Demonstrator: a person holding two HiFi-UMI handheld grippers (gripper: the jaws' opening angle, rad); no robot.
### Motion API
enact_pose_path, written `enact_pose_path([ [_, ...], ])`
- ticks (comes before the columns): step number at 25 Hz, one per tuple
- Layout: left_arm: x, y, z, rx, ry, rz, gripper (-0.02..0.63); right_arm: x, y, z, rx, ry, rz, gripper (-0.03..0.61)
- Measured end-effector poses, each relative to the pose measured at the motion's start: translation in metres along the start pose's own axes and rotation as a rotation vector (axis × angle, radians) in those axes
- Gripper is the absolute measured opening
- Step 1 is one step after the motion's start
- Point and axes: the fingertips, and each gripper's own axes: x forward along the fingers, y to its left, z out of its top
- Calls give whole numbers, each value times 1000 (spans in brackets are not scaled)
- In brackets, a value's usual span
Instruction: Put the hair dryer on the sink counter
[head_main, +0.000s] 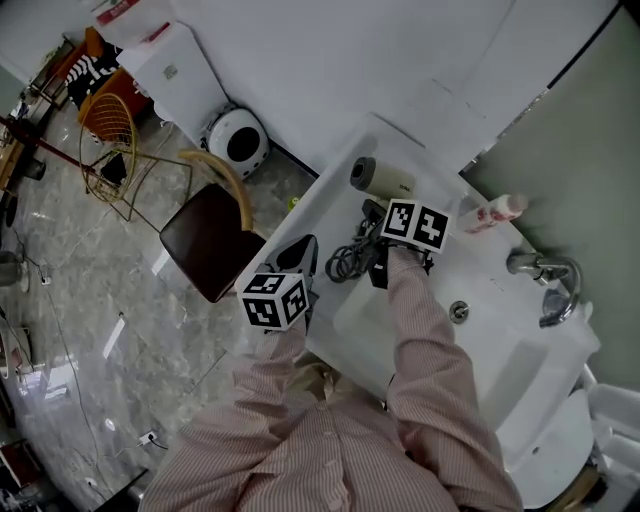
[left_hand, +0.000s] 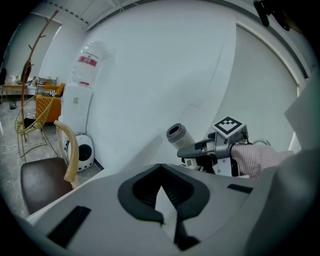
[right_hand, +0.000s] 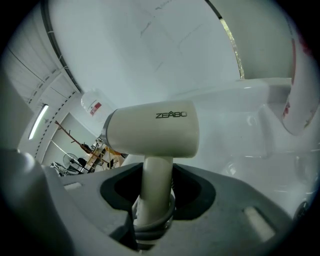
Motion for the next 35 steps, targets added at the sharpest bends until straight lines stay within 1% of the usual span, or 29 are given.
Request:
enact_pose_path([
  [3, 5, 3, -2, -9, 6, 0, -3, 8, -4, -1, 1, 29, -26, 160],
  [9, 15, 1, -6, -9, 20, -14, -3, 23, -16, -5, 39, 101, -84, 160],
  [12, 18, 2, -6, -10, 23, -17, -2, 27, -18, -4, 29, 117, -99, 160],
  [24, 23, 4, -3, -14, 23, -13, -3, 34, -19, -3, -65, 130, -172, 160],
  [31, 23, 5, -2, -16, 22, -10, -3, 34, -16, -2, -56, 126, -164, 160],
  [35, 23, 4, -3, -17, 20, -12, -3, 34, -18, 3, -21, 92, -161, 169],
])
